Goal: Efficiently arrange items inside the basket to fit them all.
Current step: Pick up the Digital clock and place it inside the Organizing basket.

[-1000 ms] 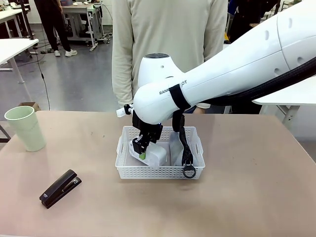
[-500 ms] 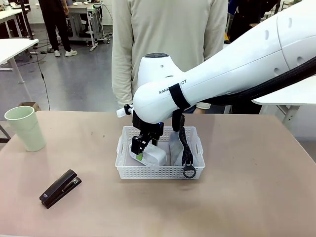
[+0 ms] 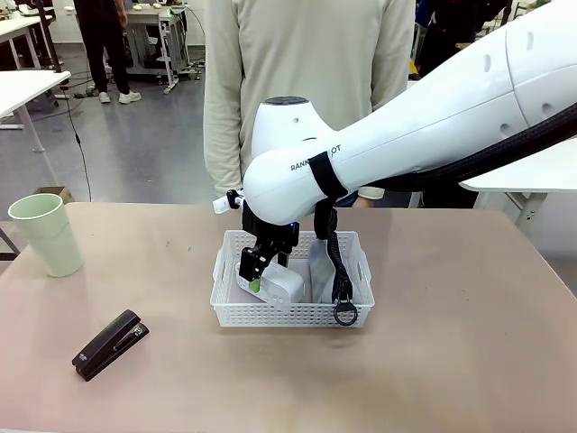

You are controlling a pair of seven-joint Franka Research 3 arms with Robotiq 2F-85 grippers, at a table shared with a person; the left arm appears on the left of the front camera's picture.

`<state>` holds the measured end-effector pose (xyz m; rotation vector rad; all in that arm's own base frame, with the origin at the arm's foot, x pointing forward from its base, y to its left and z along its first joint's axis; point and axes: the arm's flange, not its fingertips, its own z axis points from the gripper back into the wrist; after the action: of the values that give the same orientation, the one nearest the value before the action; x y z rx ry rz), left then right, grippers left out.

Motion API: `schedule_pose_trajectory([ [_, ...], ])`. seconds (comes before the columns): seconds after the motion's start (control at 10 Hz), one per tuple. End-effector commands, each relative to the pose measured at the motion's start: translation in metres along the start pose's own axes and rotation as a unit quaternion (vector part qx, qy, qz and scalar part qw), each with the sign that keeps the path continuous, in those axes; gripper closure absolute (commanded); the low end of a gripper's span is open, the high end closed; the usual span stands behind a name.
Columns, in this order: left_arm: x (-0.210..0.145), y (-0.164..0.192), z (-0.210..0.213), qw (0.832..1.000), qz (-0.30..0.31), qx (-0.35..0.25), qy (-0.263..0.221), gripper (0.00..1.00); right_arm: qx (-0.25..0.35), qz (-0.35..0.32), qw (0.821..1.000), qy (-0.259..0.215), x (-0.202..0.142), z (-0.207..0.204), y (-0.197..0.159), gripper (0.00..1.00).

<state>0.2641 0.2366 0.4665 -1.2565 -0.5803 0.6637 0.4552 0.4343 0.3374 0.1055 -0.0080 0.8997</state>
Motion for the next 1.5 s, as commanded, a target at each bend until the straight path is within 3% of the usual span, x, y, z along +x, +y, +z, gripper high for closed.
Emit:
schedule_pose_trajectory([
  [0.0, 0.001, 0.0, 0.0, 1.0, -0.011, -0.012, -0.002, 0.0, -0.007, -0.003, 1.0, -0.018, -0.004, 0.023, -0.009, 0.0],
  [0.2, 0.001, 0.0, 0.0, 1.0, -0.011, -0.012, -0.002, 0.0, 0.001, -0.06, 0.997, -0.048, -0.037, 0.088, -0.027, 0.0],
  [0.5, 0.001, 0.0, 0.0, 1.0, -0.011, -0.012, -0.002, 0.0, 0.081, -0.133, 0.986, -0.054, -0.123, 0.169, -0.062, 0.0],
  [0.8, 0.001, 0.0, 0.0, 1.0, -0.011, -0.012, -0.002, 0.0, 0.164, -0.195, 0.966, -0.05, -0.211, 0.198, -0.098, 0.0],
  [1.0, 0.001, 0.0, 0.0, 1.0, -0.011, -0.012, -0.002, 0.0, 0.252, -0.208, 0.94, -0.093, -0.265, 0.201, -0.13, 0.0],
  [1.1, 0.001, 0.0, 0.0, 1.0, -0.011, -0.012, -0.002, 0.0, 0.302, -0.22, 0.918, -0.13, -0.295, 0.2, -0.15, 0.0],
  [1.2, 0.001, 0.0, 0.0, 1.0, -0.011, -0.012, -0.002, 0.0, 0.347, -0.27, 0.882, -0.17, -0.333, 0.191, -0.175, 0.0],
  [1.4, 0.001, 0.0, 0.0, 1.0, -0.011, -0.012, -0.002, 0.0, 0.439, -0.352, 0.79, -0.244, -0.407, 0.165, -0.212, 0.0],
])
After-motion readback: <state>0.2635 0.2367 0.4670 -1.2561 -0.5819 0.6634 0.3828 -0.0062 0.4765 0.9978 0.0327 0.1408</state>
